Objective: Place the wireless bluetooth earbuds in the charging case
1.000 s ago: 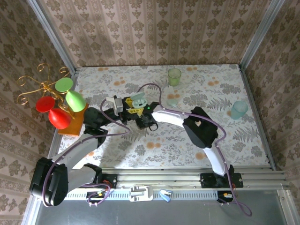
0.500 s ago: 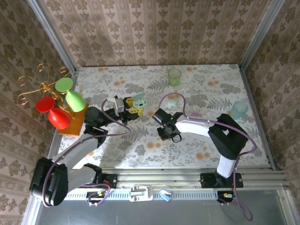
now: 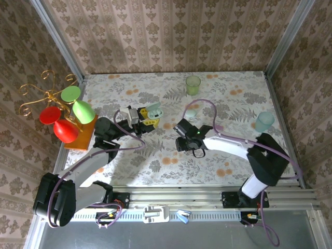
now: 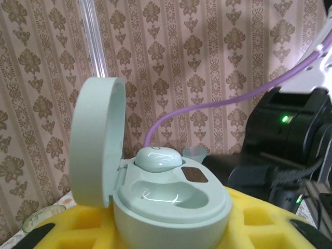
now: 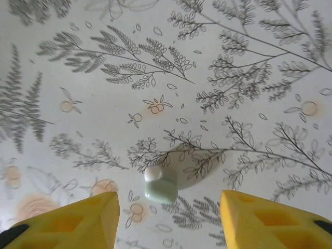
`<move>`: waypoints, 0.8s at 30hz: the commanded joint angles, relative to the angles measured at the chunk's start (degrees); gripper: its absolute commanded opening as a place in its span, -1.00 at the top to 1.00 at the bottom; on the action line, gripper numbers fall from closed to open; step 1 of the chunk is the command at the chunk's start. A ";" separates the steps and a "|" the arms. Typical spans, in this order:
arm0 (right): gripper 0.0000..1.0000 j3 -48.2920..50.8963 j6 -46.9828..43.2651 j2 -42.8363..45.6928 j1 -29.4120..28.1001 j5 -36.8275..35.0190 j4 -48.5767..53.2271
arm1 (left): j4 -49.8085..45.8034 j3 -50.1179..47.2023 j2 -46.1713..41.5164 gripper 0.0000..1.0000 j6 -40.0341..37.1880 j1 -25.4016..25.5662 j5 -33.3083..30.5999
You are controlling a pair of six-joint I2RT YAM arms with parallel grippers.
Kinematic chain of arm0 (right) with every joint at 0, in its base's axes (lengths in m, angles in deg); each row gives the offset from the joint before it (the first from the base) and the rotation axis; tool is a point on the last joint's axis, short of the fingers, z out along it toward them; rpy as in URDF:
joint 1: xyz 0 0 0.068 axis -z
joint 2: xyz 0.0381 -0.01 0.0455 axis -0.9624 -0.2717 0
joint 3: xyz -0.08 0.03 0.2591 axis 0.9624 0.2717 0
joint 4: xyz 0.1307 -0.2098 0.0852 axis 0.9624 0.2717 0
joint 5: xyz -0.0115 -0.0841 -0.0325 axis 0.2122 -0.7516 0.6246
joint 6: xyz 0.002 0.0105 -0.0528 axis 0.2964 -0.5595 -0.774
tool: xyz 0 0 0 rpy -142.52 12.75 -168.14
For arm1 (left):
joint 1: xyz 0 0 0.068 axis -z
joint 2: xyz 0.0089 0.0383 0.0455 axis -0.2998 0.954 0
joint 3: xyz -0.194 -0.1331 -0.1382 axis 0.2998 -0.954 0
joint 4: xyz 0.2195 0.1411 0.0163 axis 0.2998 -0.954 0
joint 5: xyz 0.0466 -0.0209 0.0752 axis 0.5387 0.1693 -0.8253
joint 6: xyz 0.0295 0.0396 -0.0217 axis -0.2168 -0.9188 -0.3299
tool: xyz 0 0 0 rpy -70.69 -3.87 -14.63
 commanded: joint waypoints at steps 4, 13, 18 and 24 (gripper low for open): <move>-0.06 10.43 18.42 5.73 0.21 7.03 -13.28 | 0.16 -0.23 -0.31 0.39 -1.63 -0.08 -0.35; 0.03 14.66 25.32 2.46 0.32 11.43 -23.61 | 0.55 0.03 0.47 0.39 -1.46 -0.17 -0.15; 0.16 13.45 24.34 -0.15 1.36 11.16 -22.70 | 0.61 -0.05 0.31 0.39 -1.28 -0.20 -0.09; 0.19 11.98 22.19 -0.79 1.76 9.69 -20.75 | -0.01 -0.05 0.13 0.39 -1.64 -0.14 -0.34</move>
